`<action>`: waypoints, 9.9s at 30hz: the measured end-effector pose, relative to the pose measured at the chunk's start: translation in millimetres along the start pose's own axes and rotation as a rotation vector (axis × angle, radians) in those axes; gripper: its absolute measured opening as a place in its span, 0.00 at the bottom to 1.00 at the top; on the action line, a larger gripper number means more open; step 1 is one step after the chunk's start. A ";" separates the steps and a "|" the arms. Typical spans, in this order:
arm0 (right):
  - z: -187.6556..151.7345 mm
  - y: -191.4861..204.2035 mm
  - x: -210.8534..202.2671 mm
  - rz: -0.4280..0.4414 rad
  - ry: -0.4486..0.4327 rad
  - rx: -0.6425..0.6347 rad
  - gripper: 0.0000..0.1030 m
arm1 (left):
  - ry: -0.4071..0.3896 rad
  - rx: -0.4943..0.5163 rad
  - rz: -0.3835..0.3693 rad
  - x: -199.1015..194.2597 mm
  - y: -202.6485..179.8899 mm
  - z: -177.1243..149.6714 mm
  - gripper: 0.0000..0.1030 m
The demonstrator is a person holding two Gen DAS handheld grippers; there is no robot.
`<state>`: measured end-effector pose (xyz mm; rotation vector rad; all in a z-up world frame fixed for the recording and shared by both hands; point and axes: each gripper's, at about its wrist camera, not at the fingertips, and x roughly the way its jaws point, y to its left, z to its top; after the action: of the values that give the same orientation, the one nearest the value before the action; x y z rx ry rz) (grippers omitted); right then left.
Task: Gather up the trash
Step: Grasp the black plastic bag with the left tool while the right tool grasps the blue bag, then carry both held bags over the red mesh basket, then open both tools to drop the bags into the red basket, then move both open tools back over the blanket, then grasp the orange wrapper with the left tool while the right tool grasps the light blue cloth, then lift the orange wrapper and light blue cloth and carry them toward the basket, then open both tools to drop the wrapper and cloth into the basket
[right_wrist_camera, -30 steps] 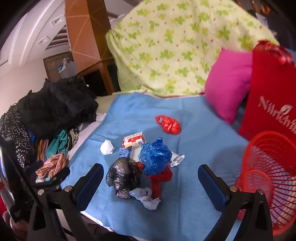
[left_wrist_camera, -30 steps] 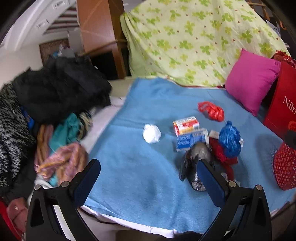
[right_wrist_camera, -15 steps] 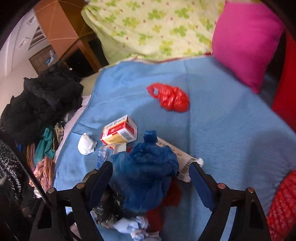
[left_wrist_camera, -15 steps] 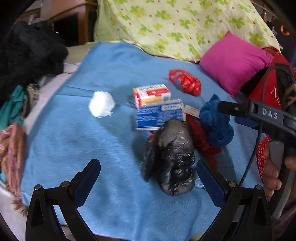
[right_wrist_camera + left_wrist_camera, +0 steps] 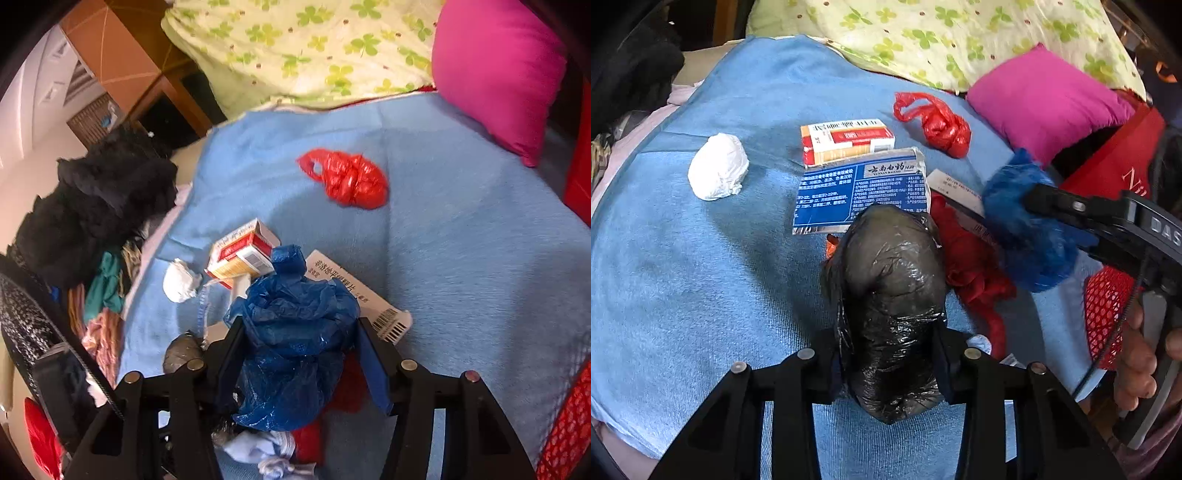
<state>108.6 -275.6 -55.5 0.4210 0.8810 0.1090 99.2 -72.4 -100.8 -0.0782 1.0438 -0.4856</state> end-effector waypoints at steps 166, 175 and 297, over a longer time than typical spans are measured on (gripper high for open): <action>-133.5 -14.9 -57.4 0.105 -0.083 0.081 0.26 | 0.052 0.076 -0.003 11.7 -2.7 -15.0 0.12; -134.4 -7.2 -53.6 0.088 -0.072 0.055 0.26 | 0.082 0.063 0.095 -20.1 0.2 -36.6 0.35; -109.5 -187.2 -302.6 0.011 -0.643 0.393 0.74 | -0.240 0.443 -0.036 -74.4 -228.8 -5.2 0.64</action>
<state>-182.9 -492.0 27.4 0.7743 0.2586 -0.1879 -15.3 -244.2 22.8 0.2336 0.6837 -0.7118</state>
